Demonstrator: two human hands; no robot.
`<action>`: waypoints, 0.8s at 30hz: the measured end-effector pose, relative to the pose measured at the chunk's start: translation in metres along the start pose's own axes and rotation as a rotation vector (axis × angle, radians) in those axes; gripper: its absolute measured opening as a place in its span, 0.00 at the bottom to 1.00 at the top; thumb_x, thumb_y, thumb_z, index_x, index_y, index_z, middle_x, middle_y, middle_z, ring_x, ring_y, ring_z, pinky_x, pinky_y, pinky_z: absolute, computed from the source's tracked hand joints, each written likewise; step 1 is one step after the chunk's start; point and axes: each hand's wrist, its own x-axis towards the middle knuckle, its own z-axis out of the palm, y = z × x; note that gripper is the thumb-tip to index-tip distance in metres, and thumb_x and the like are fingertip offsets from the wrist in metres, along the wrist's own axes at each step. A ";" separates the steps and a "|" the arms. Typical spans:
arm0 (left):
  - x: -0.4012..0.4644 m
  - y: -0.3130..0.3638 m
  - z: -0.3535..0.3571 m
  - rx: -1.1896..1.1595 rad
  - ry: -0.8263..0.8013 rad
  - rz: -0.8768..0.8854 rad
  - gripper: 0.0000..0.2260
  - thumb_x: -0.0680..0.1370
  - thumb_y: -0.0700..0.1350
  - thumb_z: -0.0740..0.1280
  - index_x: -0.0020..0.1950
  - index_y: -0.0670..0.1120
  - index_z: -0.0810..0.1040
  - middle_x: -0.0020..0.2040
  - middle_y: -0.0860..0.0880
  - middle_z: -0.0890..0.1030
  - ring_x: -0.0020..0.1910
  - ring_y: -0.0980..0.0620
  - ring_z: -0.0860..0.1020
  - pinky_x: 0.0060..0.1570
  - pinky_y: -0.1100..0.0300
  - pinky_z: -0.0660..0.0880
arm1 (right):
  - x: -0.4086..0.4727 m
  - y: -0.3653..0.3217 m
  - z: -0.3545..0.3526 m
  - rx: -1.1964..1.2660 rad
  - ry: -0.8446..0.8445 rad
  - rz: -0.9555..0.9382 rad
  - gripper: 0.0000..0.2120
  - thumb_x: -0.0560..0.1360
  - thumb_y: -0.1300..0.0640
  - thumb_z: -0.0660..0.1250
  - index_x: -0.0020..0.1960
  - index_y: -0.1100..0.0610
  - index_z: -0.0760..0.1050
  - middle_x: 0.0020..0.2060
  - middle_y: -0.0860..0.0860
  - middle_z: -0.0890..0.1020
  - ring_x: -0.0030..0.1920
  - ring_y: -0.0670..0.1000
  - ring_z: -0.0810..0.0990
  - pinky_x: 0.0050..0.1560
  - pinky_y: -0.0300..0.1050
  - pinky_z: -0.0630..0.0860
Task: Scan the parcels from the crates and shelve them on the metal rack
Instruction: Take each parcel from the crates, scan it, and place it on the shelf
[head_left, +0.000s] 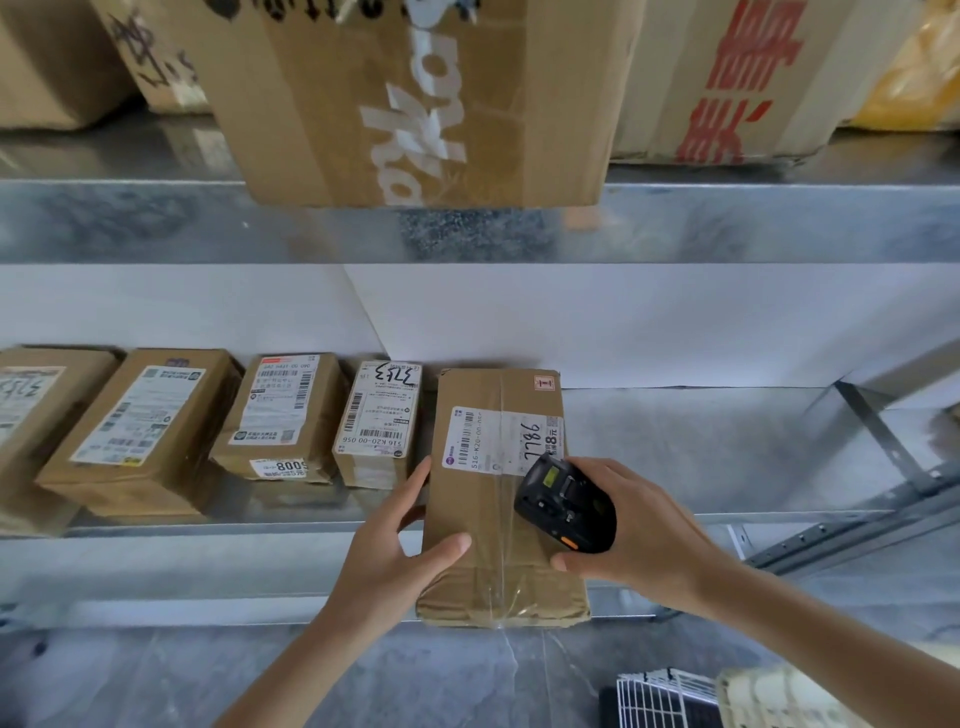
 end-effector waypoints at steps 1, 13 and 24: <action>0.001 0.001 0.000 -0.001 0.008 -0.007 0.37 0.73 0.50 0.78 0.74 0.69 0.62 0.59 0.75 0.77 0.61 0.72 0.74 0.54 0.69 0.77 | -0.003 0.000 -0.001 0.008 -0.010 -0.008 0.46 0.61 0.35 0.78 0.75 0.41 0.67 0.65 0.32 0.73 0.60 0.38 0.76 0.62 0.40 0.76; 0.003 0.003 0.000 0.013 0.070 -0.004 0.34 0.74 0.49 0.77 0.74 0.66 0.63 0.50 0.81 0.75 0.53 0.81 0.72 0.43 0.79 0.72 | -0.013 -0.014 -0.006 -0.015 -0.181 -0.106 0.51 0.59 0.35 0.77 0.79 0.36 0.60 0.66 0.14 0.52 0.67 0.40 0.73 0.65 0.47 0.77; 0.012 0.008 -0.006 -0.005 0.056 0.029 0.33 0.74 0.52 0.77 0.73 0.67 0.64 0.52 0.85 0.71 0.54 0.81 0.71 0.52 0.76 0.72 | 0.003 -0.016 -0.012 -0.094 -0.170 -0.106 0.53 0.60 0.38 0.81 0.79 0.38 0.60 0.74 0.27 0.57 0.72 0.44 0.70 0.68 0.43 0.70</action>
